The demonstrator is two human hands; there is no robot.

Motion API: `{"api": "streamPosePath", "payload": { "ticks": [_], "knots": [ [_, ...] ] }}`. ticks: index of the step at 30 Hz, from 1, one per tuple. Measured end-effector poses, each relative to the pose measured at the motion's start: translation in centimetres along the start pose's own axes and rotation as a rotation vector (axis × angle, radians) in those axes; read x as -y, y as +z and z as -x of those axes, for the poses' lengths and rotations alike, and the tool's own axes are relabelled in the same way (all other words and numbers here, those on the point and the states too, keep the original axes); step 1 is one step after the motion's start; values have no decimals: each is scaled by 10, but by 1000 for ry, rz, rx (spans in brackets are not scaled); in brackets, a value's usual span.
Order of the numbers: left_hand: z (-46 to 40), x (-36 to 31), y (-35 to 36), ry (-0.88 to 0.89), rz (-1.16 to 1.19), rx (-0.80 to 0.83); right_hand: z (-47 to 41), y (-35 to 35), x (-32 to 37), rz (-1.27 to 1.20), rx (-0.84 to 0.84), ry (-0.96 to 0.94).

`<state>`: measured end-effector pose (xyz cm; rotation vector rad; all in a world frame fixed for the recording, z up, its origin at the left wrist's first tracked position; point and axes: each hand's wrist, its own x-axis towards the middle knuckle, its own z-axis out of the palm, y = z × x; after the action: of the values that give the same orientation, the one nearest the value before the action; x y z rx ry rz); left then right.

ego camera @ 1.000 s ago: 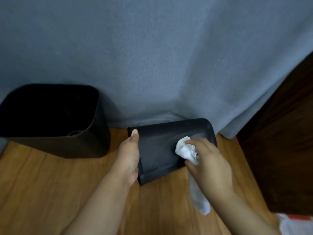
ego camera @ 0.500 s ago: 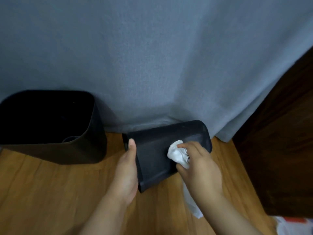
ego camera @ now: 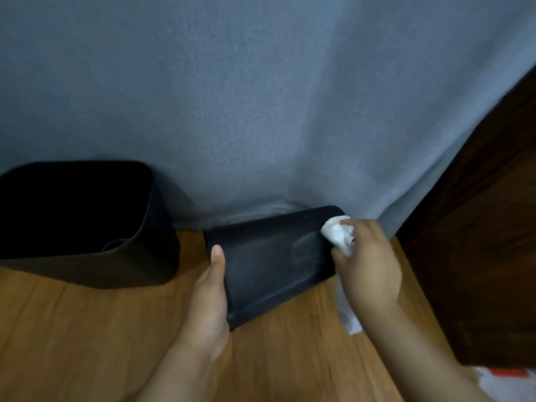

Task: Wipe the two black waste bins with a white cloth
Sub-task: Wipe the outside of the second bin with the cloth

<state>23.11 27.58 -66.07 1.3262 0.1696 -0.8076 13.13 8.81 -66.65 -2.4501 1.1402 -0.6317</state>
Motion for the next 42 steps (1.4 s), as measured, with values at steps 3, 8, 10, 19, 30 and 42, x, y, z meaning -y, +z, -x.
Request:
{"api": "streamPosePath", "payload": {
  "ticks": [3,8,10,19,30,42],
  "knots": [
    [-3,-6,3,-89,75,13,43,9,33,-77,106,-195],
    [-9,-15,3,-166,101,13,76,17,50,-60,226,-615],
    [-11,-17,0,-150,105,20,63,14,26,-36,168,-492],
    [-10,-17,5,-157,143,23,73,18,40,-115,143,-264],
    [-11,-21,1,-113,90,2,53,16,-22,-89,104,-162],
    [-11,-24,2,-162,112,61,86,27,44,-33,169,-695]
  ]
}}
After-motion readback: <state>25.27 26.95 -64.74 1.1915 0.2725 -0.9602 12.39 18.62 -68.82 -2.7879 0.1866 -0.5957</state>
